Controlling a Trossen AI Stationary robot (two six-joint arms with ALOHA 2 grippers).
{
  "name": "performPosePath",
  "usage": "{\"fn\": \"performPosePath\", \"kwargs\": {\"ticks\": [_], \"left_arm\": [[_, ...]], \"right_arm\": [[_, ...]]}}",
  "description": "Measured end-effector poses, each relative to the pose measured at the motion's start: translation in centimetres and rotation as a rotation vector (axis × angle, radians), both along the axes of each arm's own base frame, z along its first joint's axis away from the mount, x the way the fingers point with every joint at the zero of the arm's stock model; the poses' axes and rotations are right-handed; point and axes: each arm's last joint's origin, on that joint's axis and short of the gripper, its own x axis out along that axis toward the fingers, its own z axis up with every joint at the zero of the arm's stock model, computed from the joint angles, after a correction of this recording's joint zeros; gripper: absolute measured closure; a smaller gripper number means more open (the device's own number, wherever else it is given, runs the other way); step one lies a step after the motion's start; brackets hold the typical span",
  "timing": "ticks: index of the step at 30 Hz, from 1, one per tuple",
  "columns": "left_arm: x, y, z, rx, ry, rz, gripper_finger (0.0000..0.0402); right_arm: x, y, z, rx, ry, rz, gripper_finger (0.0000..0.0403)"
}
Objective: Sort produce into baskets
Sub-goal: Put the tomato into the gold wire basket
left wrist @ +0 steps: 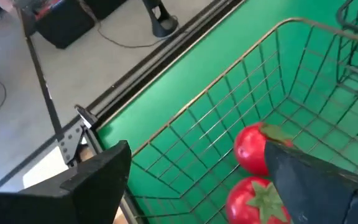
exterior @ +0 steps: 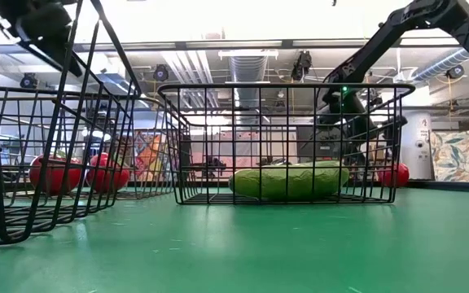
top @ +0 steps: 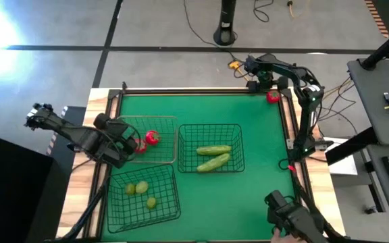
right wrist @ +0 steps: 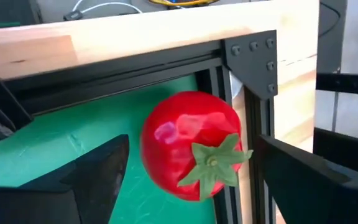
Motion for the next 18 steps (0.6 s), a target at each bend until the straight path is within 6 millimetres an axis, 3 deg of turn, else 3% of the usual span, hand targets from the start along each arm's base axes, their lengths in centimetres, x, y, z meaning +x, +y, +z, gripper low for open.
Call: {"fn": "performPosePath", "kwargs": {"ticks": [6, 11, 18], "left_arm": [[-2.0, 0.8, -3.0, -0.067, 0.015, 0.047, 0.0054], [-2.8, 1.1, -5.4, -0.150, 0.004, 0.067, 0.0054], [0.0, -0.8, -3.8, -0.309, -0.145, -0.171, 0.0054]], "right_arm": [[0.0, 0.3, -0.2, -0.001, 0.010, -0.022, 0.0087], [0.2, 0.5, -0.4, -0.023, 0.010, -0.069, 0.0081], [0.3, 1.2, -1.1, -0.020, 0.011, -0.130, 0.0038]]}}
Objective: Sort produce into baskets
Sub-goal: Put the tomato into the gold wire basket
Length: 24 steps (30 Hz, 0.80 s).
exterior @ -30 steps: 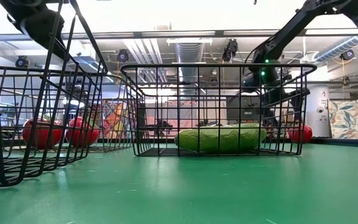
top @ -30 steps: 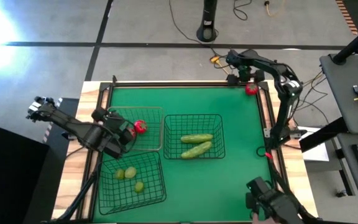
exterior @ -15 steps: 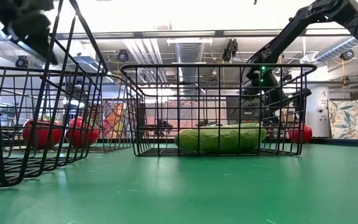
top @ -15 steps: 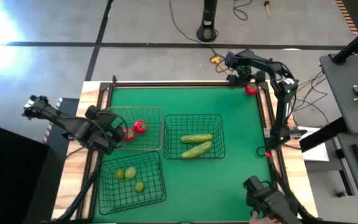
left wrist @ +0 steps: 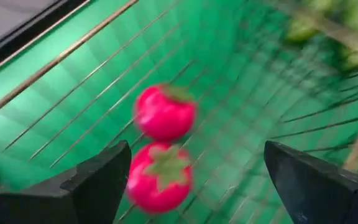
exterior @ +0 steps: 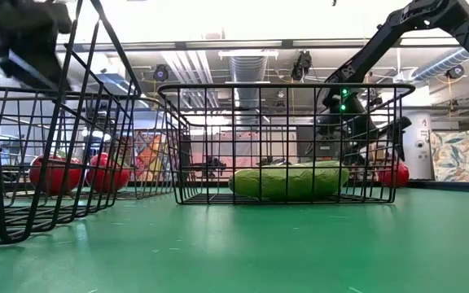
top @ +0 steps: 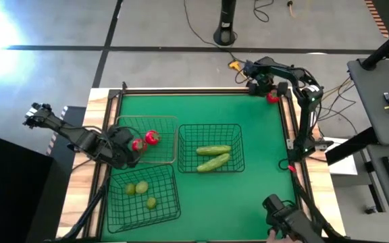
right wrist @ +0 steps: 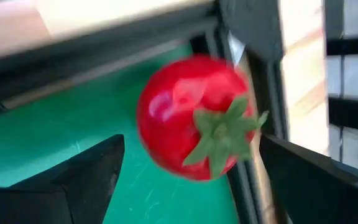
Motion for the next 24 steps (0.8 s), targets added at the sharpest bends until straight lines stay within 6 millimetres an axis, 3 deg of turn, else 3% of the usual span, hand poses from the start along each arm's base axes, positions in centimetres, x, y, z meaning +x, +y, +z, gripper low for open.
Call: {"fn": "performPosePath", "kwargs": {"ticks": [5, 9, 14, 24], "left_arm": [[0.3, 0.0, 0.4, 0.048, -0.031, -0.033, 0.0054], [0.1, 0.1, -0.4, 0.052, -0.017, -0.020, 0.0054], [0.2, -0.1, -1.5, 0.010, 0.014, -0.005, 0.0054], [1.3, -0.6, -1.6, 0.043, -0.035, -0.054, 0.0054]], "right_arm": [[0.1, 0.6, -1.0, -0.001, 0.026, 0.003, 0.0037], [0.2, 0.8, -1.6, -0.087, 0.069, -0.033, 0.0043], [-0.5, 1.8, -3.8, -0.142, 0.090, -0.136, 0.0044], [-0.2, 1.9, -4.7, -0.267, 0.160, -0.077, 0.0044]]}}
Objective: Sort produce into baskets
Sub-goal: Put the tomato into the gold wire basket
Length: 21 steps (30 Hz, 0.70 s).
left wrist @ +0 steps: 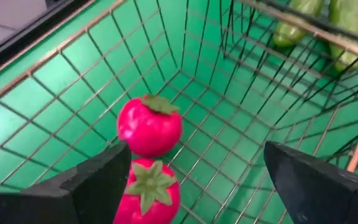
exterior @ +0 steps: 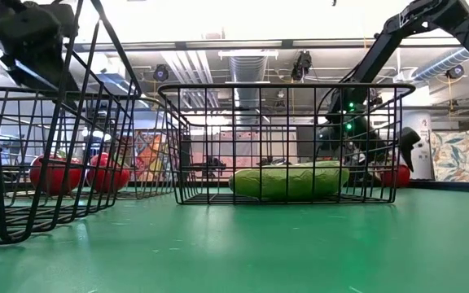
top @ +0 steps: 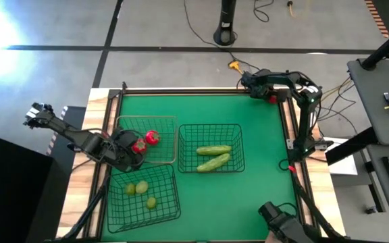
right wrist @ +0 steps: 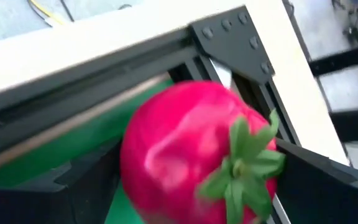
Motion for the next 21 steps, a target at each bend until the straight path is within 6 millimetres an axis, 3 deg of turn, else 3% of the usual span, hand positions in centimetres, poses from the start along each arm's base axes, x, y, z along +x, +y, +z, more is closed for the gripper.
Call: {"fn": "performPosePath", "kwargs": {"ticks": [8, 13, 16, 21], "left_arm": [[0.2, -0.1, 0.0, 0.015, -0.008, 0.001, 0.0054], [0.7, -0.3, -0.1, 0.031, -0.019, -0.011, 0.0054], [1.1, -0.5, -0.1, 0.040, -0.029, -0.033, 0.0054], [1.6, -0.8, -0.2, 0.011, -0.039, -0.042, 0.0054]], "right_arm": [[0.0, 0.1, -0.5, 0.002, 0.024, 0.055, 0.0083], [0.5, 0.4, -0.1, 0.128, 0.073, 0.223, 0.0109], [0.9, 0.8, 1.2, 0.201, 0.092, 0.308, 0.0109], [2.3, 2.3, 5.2, 0.200, 0.097, 0.469, 0.0109]]}}
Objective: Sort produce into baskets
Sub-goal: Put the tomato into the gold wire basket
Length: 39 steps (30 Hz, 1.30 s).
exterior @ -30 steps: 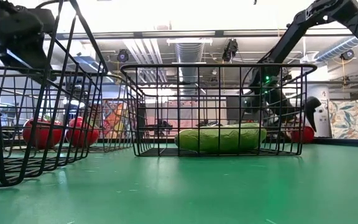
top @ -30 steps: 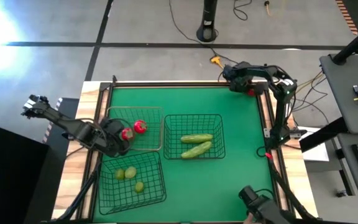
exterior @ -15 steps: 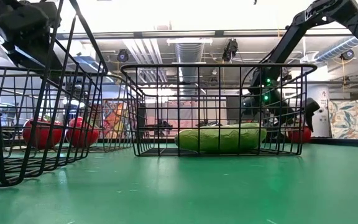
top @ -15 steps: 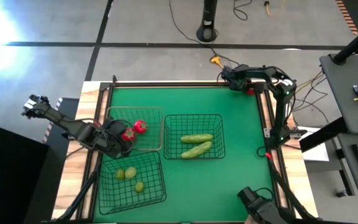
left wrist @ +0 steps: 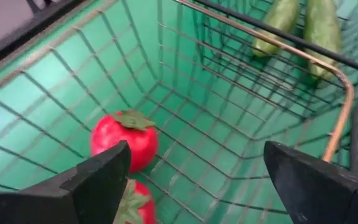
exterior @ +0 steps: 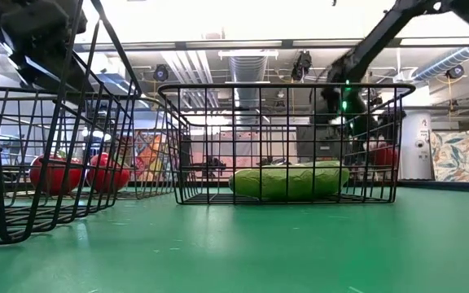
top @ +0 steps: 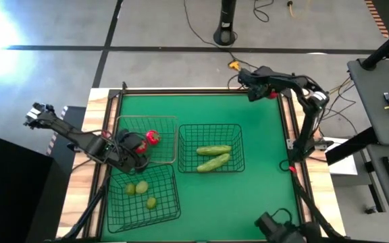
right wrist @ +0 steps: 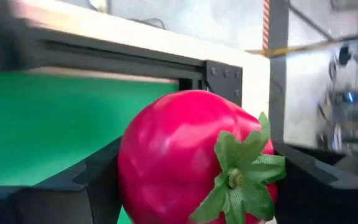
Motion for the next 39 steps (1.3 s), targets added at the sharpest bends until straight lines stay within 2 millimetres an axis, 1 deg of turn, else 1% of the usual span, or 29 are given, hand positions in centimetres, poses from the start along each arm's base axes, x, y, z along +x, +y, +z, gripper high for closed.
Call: {"fn": "performPosePath", "kwargs": {"ticks": [2, 4, 7, 9, 12, 15, 18, 21, 24, 26, 29, 32, 34, 37, 39], "left_arm": [[0.2, -0.2, -0.1, -0.010, 0.011, -0.024, 0.0054], [0.3, -0.3, -0.2, -0.020, 0.024, -0.035, 0.0054], [0.4, -0.5, -0.4, -0.090, 0.058, -0.077, 0.0054], [0.2, -0.6, -0.3, -0.118, 0.069, -0.101, 0.0054], [-0.3, -0.2, 0.7, -0.108, 0.033, -0.100, 0.0054], [-1.1, 0.5, 1.8, -0.075, -0.052, -0.050, 0.0054], [-2.2, 1.4, 2.6, -0.080, -0.120, 0.003, 0.0054], [-3.4, 2.4, 3.0, -0.121, -0.148, 0.058, 0.0054], [-4.4, 3.0, 3.3, -0.132, -0.168, 0.079, 0.0054], [-4.8, 3.1, 3.4, -0.119, -0.173, 0.059, 0.0054], [-5.0, 3.2, 3.7, -0.114, -0.189, 0.042, 0.0054], [-4.8, 3.3, 4.1, -0.069, -0.223, 0.054, 0.0054], [-4.8, 3.4, 4.2, -0.011, -0.243, 0.088, 0.0054], [-4.6, 3.5, 4.3, 0.054, -0.268, 0.141, 0.0054], [-4.5, 3.5, 4.3, 0.050, -0.281, 0.163, 0.0054]], "right_arm": [[0.9, 1.4, 2.1, -0.022, -0.028, 0.072, 0.0109], [1.9, 3.4, 4.5, -0.063, -0.094, 0.142, 0.0110], [3.4, 7.4, 8.1, -0.105, -0.236, 0.274, 0.0110], [4.4, 10.9, 10.5, -0.125, -0.350, 0.390, 0.0110], [5.6, 16.8, 13.4, -0.150, -0.551, 0.563, 0.0111], [6.5, 22.7, 15.3, -0.157, -0.744, 0.727, 0.0111], [7.2, 28.0, 16.2, -0.127, -0.913, 0.859, 0.0111], [8.1, 32.7, 16.3, -0.081, -1.051, 0.977, 0.0111], [9.4, 37.3, 15.6, -0.030, -1.151, 1.102, 0.0111], [9.9, 40.1, 14.8, 0.010, -1.182, 1.182, 0.0111], [10.2, 43.3, 13.5, 0.076, -1.179, 1.236, 0.0111], [10.4, 46.0, 11.9, 0.122, -1.140, 1.276, 0.0106], [10.6, 47.3, 10.7, 0.142, -1.103, 1.306, 0.0099], [10.9, 48.6, 9.0, 0.162, -1.064, 1.306, 0.0096], [11.2, 49.0, 7.8, 0.168, -1.037, 1.290, 0.0101]]}}
